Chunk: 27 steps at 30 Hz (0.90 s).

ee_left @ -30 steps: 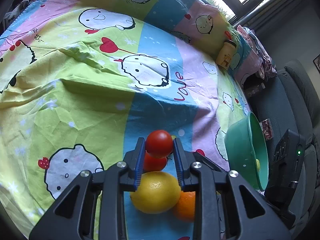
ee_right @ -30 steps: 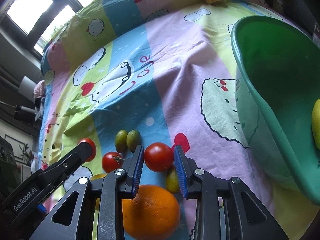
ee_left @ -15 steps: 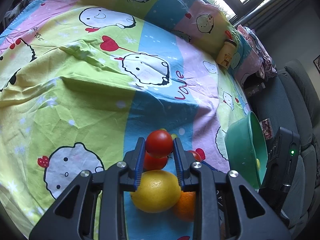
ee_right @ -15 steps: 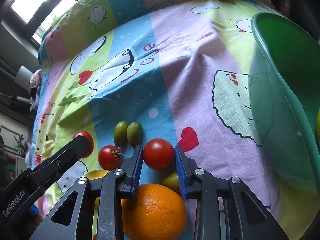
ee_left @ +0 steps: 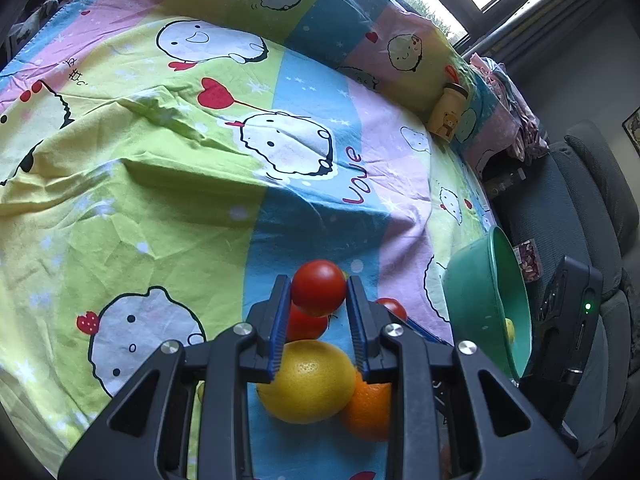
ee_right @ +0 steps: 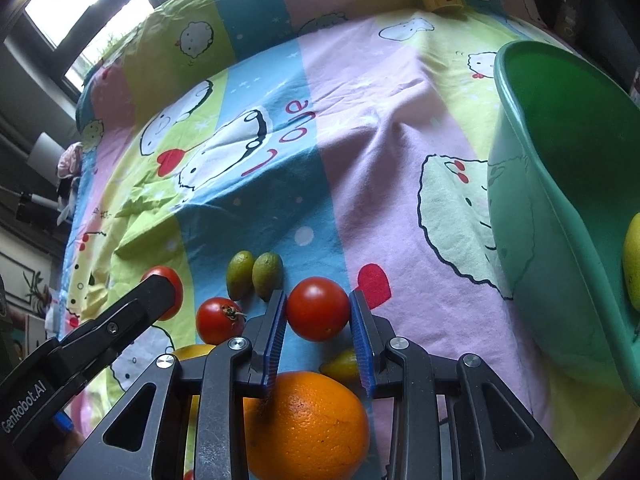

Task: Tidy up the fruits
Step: 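Lift the red tomato with the left tool toward the green basin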

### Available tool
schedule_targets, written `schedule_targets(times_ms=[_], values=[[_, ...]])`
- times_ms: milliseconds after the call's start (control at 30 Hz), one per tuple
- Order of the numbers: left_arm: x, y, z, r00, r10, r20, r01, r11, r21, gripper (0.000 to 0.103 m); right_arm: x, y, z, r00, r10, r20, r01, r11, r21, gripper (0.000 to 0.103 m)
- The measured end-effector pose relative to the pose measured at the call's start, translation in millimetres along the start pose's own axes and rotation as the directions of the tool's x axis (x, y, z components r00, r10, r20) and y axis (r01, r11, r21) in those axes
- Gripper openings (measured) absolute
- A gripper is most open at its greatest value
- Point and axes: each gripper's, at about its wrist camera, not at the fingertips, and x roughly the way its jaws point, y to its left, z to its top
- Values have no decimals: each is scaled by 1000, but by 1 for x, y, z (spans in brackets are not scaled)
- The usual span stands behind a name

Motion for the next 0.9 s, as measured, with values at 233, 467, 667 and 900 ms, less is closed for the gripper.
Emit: schedule_targets(times_ms=[233,467,667,900], values=[[-6,-4,-1,1000,-9,22,9,1000,10,28,-9,0,0,999,11,42,-11,1000,-7,33],[-12,-7,-1,999,-20,45,19,1000,16,28,-17,2,0,996,18,86,-18,1000,-6,33],[-17,-8,-1,997,-40,71,38,999,20,28,-26,2,1,991,38,126,-36,999,-12,33],[-28,-12,-4,991,-54,122,49,998,42,28,-38,4,1,982,66,178,-64,998,-18,33]])
